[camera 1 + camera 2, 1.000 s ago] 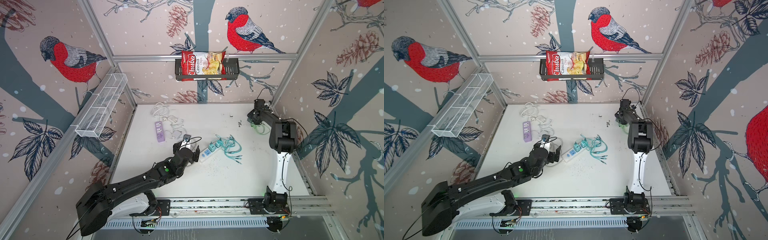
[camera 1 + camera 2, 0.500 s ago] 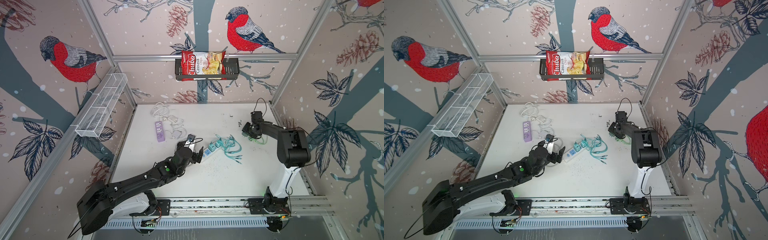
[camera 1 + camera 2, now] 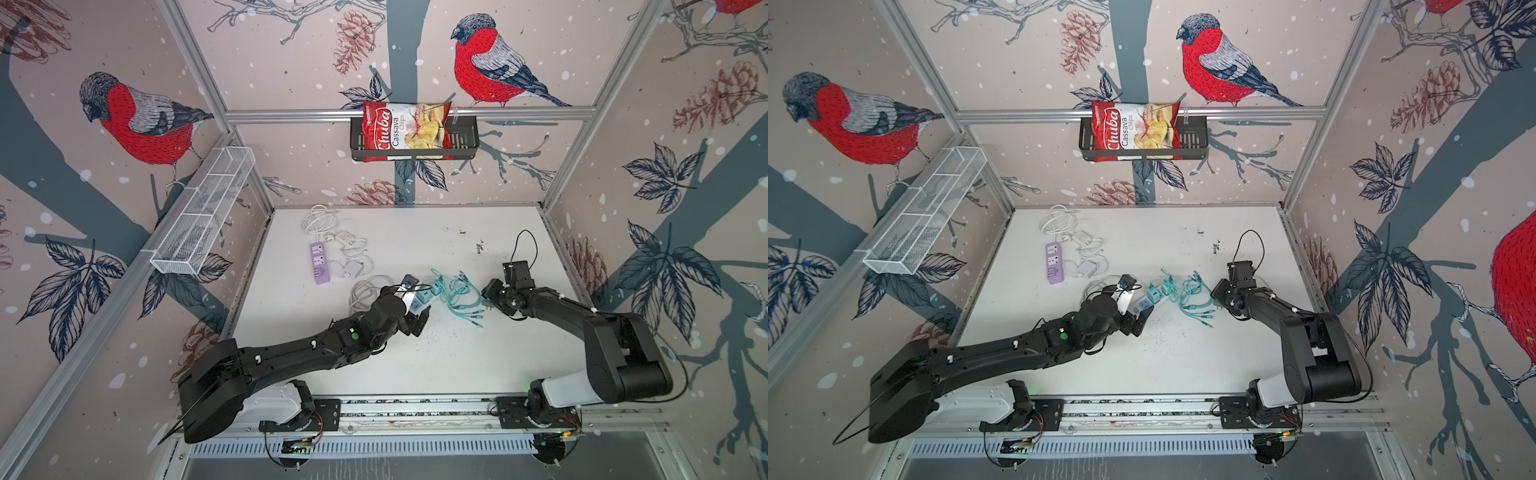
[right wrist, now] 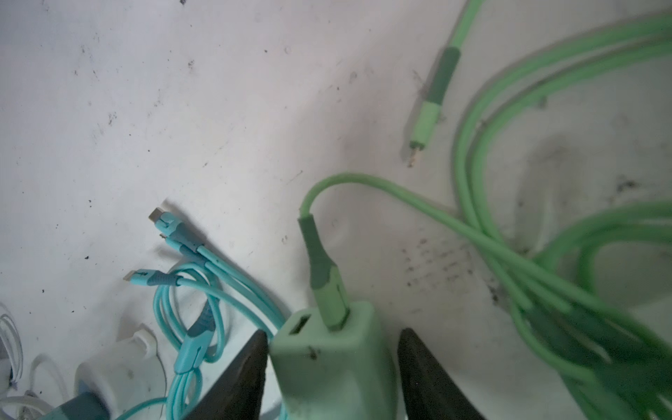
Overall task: Insert the plug
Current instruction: 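Carry the green charger toward the strip while left gripper reaches toward it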
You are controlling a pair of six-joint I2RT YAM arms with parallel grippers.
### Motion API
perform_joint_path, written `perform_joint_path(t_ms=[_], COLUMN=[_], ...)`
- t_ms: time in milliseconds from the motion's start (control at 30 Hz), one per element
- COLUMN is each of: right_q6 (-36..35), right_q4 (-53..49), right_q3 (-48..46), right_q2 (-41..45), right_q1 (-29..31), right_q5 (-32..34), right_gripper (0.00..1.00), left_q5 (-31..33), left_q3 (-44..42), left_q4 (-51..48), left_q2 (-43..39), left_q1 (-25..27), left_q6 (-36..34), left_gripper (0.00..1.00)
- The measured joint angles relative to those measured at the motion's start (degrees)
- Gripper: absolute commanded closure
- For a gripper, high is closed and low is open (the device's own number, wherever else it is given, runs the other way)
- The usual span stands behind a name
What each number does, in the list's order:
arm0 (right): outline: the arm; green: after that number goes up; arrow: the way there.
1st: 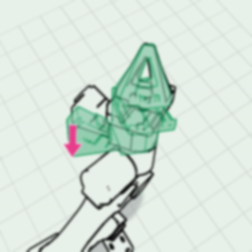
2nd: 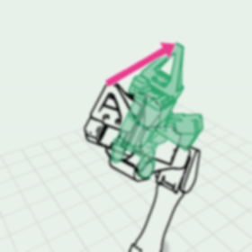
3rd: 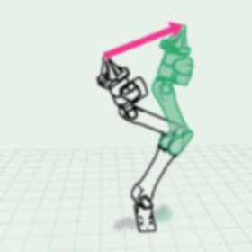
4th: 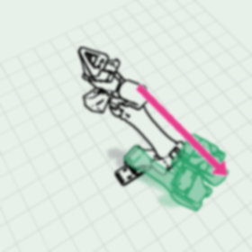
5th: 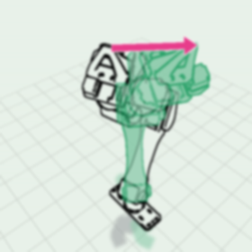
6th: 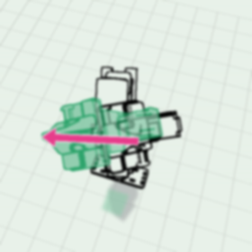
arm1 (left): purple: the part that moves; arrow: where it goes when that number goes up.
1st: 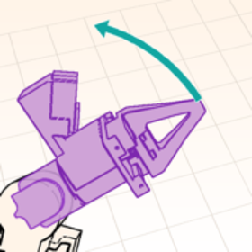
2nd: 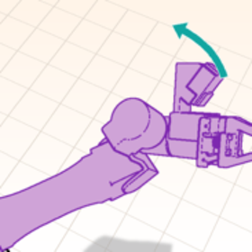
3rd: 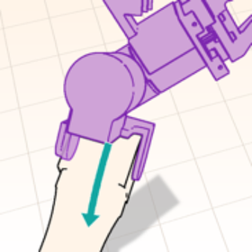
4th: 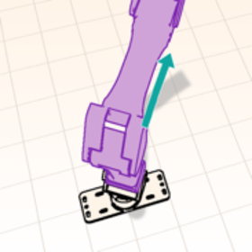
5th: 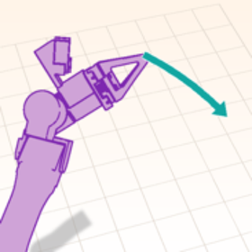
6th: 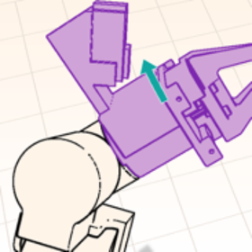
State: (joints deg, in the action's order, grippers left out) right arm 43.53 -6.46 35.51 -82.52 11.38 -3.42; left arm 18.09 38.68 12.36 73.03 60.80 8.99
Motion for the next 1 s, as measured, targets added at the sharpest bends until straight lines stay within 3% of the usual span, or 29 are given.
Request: perform_joint_path(t_ms=[333,600,1000], right_q6=[0.1,-0.5,-3.4], right_q4=[-5.7,-7.4,-9.1], right_q3=[1.7,2.1,1.6], right_q2=[5.3,16.5,22.7], right_q1=[-1.7,-4.4,-13.0], right_q5=[0.5,-1.9,-2.5], right_gripper=[0.30,0.30,0.31], left_q5=[-1.2,5.0,9.2], left_q3=[8.1,26.9,50.1], left_q4=[1.9,-2.2,-15.0], left_q2=[11.8,28.2,47.5], left_q1=[4.7,8.3,8.6], left_q6=[-0.3,4.4,14.1], left_gripper=[0.05,0.09,0.16])
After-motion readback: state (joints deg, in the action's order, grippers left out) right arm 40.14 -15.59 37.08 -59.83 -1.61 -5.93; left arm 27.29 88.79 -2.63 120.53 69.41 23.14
